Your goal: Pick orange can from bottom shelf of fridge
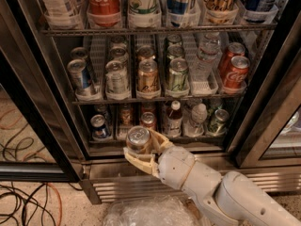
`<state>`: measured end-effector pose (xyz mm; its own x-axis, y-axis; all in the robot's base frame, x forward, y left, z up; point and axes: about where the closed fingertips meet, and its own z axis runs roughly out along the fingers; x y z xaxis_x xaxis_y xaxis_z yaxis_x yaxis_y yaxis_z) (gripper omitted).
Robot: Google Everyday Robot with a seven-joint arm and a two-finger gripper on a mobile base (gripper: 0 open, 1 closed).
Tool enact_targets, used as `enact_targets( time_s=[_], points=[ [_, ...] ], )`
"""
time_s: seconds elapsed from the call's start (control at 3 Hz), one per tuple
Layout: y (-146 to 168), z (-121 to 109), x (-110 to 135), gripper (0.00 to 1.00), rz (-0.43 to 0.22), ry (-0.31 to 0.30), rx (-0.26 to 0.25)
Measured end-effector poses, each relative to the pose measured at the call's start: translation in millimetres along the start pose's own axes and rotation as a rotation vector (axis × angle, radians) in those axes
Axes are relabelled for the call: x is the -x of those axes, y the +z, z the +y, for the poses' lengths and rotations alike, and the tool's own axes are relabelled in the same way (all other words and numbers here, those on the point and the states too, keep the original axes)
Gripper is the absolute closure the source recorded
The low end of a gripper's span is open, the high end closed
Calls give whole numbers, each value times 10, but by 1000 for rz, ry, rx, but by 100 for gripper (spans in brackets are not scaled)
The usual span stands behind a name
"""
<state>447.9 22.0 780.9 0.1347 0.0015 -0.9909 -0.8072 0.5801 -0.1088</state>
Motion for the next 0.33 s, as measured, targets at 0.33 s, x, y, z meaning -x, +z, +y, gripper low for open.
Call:
enact_targets(
  time_s=[0.33],
  points=[
    [0,0,0,100,0,0,0]
  ],
)
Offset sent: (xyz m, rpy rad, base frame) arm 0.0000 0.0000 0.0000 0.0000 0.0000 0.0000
